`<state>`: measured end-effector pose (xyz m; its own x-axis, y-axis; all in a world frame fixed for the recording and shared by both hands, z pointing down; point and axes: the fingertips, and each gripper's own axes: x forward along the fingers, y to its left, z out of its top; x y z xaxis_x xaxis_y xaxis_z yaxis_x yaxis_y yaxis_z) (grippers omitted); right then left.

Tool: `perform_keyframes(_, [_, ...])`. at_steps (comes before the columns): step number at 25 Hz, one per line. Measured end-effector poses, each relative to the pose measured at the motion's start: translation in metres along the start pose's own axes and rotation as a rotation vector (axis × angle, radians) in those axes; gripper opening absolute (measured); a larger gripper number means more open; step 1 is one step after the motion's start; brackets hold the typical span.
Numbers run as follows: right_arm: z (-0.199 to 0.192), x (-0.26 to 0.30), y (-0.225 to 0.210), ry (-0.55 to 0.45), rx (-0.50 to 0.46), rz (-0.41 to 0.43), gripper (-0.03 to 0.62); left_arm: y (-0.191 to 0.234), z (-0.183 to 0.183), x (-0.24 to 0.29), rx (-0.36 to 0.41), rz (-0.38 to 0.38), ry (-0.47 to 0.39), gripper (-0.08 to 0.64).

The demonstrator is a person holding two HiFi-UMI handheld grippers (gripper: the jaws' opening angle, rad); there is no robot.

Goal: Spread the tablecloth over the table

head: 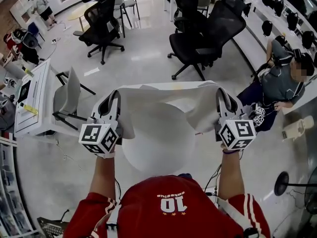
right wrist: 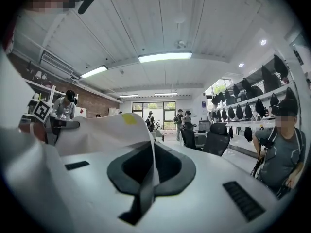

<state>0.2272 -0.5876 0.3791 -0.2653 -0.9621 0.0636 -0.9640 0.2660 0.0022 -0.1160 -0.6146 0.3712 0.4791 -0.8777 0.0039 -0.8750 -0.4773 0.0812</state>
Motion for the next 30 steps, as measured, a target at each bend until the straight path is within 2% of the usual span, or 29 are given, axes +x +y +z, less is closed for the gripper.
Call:
perform_keyframes(11, [-0.024,-0.052,-0.006,0.052,0.025,-0.033,0.015,-0.039,-0.016,-0.028,0.028,-0.065,0.033,0.009])
perform_keyframes(15, [-0.035,-0.068,0.012,0.067,0.044,-0.031,0.015,-0.033,-0.026,-0.046,0.033,-0.073,0.053,0.009])
perform_keyframes(20, [-0.055,-0.085,0.040,0.103,0.052,-0.019,0.015,-0.020,-0.044,-0.070,0.020,-0.047,0.090,0.009])
perform_keyframes(30, [-0.088,-0.125,0.067,0.185,0.069,-0.038,0.015,-0.027,-0.074,-0.114,-0.015,-0.069,0.146,0.009])
